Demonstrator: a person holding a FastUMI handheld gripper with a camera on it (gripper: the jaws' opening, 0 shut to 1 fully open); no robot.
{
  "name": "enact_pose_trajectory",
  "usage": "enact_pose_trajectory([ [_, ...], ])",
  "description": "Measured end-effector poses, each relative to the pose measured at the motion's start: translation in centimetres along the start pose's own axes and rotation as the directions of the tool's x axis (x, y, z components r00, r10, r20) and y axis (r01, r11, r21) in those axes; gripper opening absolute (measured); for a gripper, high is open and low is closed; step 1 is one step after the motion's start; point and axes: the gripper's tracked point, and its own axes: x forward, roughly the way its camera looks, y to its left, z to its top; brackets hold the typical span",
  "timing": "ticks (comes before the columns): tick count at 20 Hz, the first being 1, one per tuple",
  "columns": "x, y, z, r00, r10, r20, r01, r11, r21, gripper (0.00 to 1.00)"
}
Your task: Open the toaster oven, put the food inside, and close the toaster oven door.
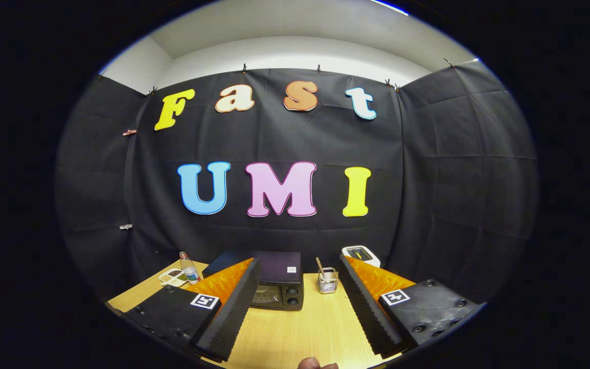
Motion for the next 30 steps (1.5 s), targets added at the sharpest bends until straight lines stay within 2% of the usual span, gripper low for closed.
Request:
enact_pose_trajectory([
  [30, -0.5, -0.8, -0.1, 1.000, 0.009, 0.000, -0.009, 1.000, 0.004, 0.98],
])
